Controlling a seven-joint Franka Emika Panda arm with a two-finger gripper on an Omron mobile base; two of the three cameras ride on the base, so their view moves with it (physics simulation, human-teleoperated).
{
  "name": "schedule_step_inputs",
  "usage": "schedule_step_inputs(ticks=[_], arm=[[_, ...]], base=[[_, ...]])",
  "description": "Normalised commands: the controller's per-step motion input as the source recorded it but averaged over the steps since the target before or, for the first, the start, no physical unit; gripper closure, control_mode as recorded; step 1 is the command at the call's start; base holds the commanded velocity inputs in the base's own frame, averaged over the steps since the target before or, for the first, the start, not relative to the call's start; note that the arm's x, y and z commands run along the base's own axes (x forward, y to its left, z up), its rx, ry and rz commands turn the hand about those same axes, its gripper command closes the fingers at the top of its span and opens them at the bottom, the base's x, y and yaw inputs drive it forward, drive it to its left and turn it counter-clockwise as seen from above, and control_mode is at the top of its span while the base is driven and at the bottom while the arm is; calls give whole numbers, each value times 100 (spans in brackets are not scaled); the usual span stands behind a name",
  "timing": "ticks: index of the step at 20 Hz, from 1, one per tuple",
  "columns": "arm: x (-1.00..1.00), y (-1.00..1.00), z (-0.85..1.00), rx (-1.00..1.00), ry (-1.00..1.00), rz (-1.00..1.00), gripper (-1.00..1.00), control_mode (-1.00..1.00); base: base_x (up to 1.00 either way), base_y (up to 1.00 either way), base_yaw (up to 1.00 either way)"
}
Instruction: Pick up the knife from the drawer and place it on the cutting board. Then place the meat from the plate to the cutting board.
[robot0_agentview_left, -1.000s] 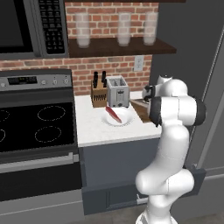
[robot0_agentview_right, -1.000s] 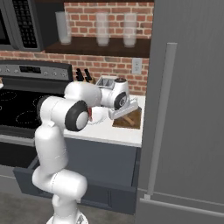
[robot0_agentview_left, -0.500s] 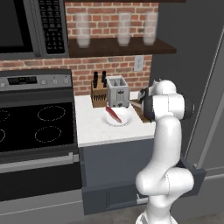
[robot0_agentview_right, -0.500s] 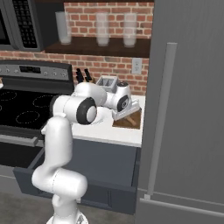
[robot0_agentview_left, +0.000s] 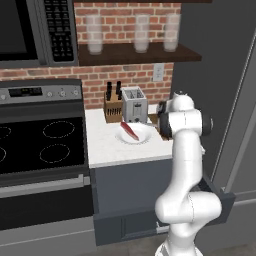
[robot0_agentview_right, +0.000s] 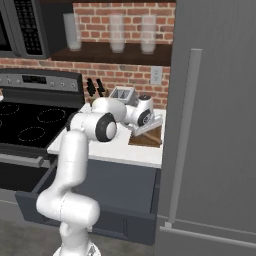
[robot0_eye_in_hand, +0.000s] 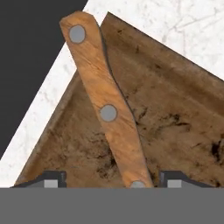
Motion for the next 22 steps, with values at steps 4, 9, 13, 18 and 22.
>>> schedule_step_inputs(ticks=[4,9,13,18,22], arm=[[-36,11,37,0,-14,-6,-100,-100],[-61,58,61,0,-32,0,-100,-100],[-61,99,27,0,-29,0,-100,-100],[-25,100,-11,0,-12,0,-100,-100],[-15,100,-7,1,-2,-2,-100,-100]], base=[[0,0,0],[0,0,0],[0,0,0],[0,0,0],[0,0,0]])
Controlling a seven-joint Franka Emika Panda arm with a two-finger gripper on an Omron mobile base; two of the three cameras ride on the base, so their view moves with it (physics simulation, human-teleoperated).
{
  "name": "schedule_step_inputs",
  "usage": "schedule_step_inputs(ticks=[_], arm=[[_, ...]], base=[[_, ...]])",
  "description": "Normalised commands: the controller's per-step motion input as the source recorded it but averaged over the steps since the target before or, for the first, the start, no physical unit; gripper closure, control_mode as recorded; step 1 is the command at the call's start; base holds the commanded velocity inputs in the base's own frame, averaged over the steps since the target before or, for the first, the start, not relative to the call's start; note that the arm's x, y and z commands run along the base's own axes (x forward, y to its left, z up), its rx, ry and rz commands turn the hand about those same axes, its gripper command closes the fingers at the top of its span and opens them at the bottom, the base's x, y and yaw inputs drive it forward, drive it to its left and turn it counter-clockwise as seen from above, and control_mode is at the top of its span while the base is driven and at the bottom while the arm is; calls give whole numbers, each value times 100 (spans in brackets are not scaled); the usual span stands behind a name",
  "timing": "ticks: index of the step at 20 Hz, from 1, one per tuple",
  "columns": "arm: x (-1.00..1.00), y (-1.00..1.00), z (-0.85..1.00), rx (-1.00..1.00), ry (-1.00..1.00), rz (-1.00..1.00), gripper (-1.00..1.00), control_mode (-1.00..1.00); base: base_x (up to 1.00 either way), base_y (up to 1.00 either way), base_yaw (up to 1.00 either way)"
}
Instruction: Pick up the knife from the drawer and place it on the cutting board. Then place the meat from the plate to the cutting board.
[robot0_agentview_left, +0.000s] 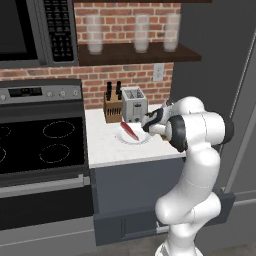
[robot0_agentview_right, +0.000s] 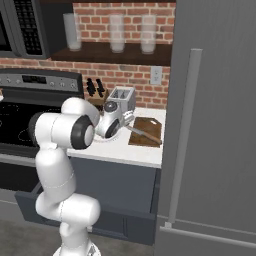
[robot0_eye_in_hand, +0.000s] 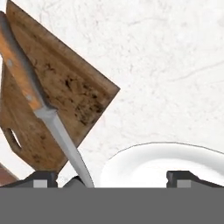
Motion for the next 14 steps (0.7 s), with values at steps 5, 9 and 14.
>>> schedule_step_inputs(ticks=[5,9,14], arm=[[6,100,22,11,4,-17,-100,-100],[37,100,51,4,12,-26,-100,-100],[55,95,74,0,13,-33,-100,-100]], base=[[0,0,0],[0,0,0],[0,0,0]])
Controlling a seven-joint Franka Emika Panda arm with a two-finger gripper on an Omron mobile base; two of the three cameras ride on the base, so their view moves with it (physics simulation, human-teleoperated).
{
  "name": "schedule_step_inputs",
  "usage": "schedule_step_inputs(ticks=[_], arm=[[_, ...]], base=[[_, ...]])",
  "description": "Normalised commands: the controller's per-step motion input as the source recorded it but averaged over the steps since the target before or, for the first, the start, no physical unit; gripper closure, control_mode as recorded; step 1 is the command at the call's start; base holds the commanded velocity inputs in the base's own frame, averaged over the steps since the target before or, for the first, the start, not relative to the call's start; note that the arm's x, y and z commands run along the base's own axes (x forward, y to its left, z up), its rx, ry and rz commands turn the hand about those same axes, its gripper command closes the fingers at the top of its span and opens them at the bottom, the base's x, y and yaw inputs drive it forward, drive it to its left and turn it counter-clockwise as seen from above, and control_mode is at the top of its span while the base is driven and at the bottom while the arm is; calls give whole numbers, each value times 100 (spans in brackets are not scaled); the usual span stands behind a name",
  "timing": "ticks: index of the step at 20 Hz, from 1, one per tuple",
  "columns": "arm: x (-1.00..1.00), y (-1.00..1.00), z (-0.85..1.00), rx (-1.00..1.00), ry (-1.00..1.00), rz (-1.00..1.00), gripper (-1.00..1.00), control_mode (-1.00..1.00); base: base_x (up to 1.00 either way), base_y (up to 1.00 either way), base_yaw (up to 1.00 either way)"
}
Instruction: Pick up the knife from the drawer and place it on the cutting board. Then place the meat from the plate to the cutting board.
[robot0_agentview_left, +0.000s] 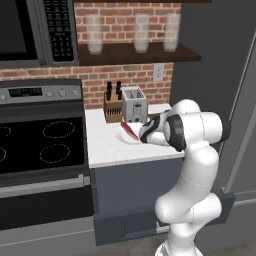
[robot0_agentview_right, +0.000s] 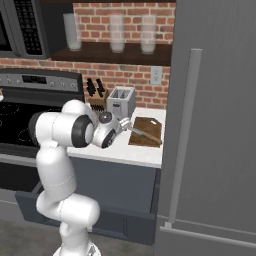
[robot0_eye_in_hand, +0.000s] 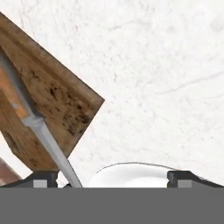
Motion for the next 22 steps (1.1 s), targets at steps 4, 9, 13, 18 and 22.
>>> schedule_step_inputs(ticks=[4,9,13,18,22], arm=[[72,78,77,-6,31,-24,-100,-100],[6,9,11,-1,5,-1,-100,-100],[0,0,88,1,-12,5,-100,-100],[0,4,100,0,-14,9,-100,-100],[-21,1,100,-3,-5,12,-100,-100]], base=[[0,0,0],[0,0,0],[0,0,0],[0,0,0],[0,0,0]])
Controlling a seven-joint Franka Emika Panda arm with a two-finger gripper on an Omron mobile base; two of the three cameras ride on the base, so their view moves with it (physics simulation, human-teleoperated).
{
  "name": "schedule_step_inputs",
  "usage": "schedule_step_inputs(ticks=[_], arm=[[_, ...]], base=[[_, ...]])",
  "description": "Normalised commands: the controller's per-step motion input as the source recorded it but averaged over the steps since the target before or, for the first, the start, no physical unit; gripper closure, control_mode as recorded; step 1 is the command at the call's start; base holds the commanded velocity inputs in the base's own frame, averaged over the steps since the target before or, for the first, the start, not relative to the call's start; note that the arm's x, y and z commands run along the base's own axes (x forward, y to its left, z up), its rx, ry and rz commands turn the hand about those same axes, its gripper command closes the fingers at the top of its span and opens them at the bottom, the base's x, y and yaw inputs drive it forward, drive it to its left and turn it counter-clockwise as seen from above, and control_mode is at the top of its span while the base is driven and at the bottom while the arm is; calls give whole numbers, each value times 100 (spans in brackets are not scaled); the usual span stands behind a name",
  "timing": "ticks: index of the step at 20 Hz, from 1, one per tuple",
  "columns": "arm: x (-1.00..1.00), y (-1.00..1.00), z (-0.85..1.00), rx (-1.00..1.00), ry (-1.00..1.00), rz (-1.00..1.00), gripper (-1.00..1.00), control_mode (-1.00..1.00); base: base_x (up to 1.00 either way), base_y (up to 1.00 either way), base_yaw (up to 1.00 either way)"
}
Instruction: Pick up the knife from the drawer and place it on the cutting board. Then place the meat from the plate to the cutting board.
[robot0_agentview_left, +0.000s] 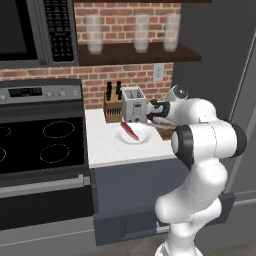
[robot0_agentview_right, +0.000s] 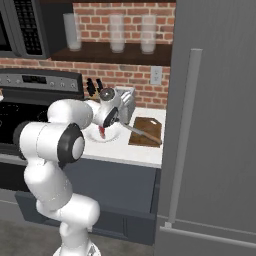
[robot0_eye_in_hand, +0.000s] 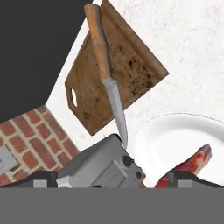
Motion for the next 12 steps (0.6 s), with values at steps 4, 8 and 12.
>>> schedule_step_inputs(ticks=[4,8,12], arm=[[-74,0,67,-18,17,28,-100,-100],[-96,12,29,-24,22,51,-100,-100],[-43,54,37,-23,23,70,-100,-100]], base=[[0,0,0],[0,0,0],[0,0,0]])
